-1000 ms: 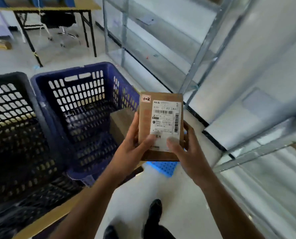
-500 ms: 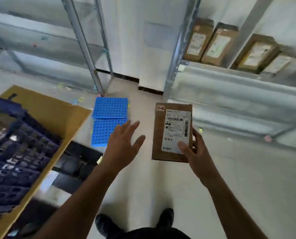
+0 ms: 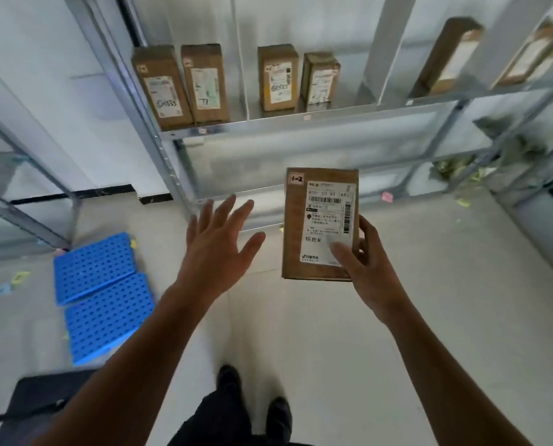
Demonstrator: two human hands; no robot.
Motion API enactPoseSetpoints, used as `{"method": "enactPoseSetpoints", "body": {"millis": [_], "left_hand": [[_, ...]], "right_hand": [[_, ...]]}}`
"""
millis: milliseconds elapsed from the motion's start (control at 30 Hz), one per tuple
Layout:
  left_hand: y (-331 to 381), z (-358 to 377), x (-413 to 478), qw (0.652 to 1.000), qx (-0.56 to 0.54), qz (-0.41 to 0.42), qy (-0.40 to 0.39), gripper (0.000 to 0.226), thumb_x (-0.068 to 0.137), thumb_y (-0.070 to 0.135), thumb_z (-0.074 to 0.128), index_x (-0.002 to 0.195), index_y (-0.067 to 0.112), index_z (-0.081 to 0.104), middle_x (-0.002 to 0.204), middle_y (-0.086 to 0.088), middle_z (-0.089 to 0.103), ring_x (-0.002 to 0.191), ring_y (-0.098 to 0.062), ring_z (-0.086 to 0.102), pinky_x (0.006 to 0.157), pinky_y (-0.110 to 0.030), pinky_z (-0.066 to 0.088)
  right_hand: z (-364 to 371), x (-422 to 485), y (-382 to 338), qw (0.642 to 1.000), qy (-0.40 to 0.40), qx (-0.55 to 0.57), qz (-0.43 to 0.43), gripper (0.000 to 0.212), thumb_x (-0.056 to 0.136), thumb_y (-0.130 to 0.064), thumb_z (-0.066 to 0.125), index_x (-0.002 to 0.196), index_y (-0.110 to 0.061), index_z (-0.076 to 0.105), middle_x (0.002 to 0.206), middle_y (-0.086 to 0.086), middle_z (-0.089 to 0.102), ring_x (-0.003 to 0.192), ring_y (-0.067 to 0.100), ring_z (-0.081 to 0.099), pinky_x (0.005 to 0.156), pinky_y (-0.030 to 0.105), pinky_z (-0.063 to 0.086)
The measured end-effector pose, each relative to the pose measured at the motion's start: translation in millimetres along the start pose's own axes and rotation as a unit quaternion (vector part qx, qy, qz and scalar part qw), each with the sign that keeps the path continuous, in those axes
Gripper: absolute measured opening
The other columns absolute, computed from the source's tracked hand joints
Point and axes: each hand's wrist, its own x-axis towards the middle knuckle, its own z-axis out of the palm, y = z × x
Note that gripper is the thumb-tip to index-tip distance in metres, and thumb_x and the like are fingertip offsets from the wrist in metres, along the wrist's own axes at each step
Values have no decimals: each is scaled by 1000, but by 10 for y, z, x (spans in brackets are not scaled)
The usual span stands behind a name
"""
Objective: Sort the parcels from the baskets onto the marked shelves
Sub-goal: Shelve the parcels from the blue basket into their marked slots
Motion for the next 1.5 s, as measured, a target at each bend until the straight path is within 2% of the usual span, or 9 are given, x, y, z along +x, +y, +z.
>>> {"method": "enactPoseSetpoints", "body": {"millis": [233,333,533,667,933,1133,1200,1333,1500], "left_hand": [[292,-2,1082,999,11,50,17,63,101,60,36,159,35,28,171,2,14,159,-29,-1,127,-55,4],[410,-158,1632,996,6,74,46,68,98,64,31,158,35,29,171,2,16,159,-29,2,127,-53,4],[636,-683,2744,986,-25,118,119,65,99,58,40,158,31,32,170,0,21,158,-32,5,127,-57,10],[824,-989,3298,970,-57,169,168,67,98,60,36,156,28,38,168,-2,27,158,-33,9,125,-58,17],[1159,-1189,4246,961,-82,153,217,74,99,64,37,158,19,33,167,-5,29,156,-29,19,122,-56,27],[1378,-1113,4811,949,-90,100,285,76,98,62,42,159,20,28,169,-2,24,156,-27,20,123,-55,28],[1498,-1147,4969,944,-92,85,305,76,98,60,41,160,18,27,169,-3,24,156,-26,21,124,-52,28],[1688,-1232,5277,935,-93,76,334,75,99,59,38,160,18,24,167,-4,27,154,-22,23,118,-24,16],[1719,-1358,5596,921,-102,31,375,76,98,58,46,159,21,19,167,-6,25,155,-28,21,123,-52,25]], "right_hand": [[-344,774,-246,999,27,17,-37,72,88,-50,74,149,-38,38,131,0,69,117,22,71,84,46,64],[-411,1199,-539,997,42,22,-62,72,87,-49,75,149,-40,40,130,-2,70,117,21,71,85,45,64],[-594,2090,-1240,993,41,1,-113,66,90,-50,73,146,-51,38,135,-13,66,122,15,68,83,38,64],[-669,2606,-1675,986,60,12,-156,76,84,-54,77,149,-50,37,137,-11,65,121,14,68,81,36,64],[-1031,3641,-2291,974,68,14,-215,79,87,-51,77,152,-45,33,139,-6,64,125,19,67,87,46,64],[-1346,4441,-2559,969,12,42,-243,79,89,-50,76,153,-41,30,144,-10,60,129,22,64,92,53,62],[-1401,4695,-2676,964,-16,51,-262,76,93,-40,72,154,-38,28,146,-8,58,130,23,63,92,54,61],[-1545,5181,-2909,954,-60,52,-290,82,87,-42,75,155,-38,29,146,-10,58,129,20,63,91,53,62],[-1599,5729,-3136,943,-80,30,-322,83,84,-39,73,155,-35,30,140,-18,59,122,5,65,84,34,64]]}}
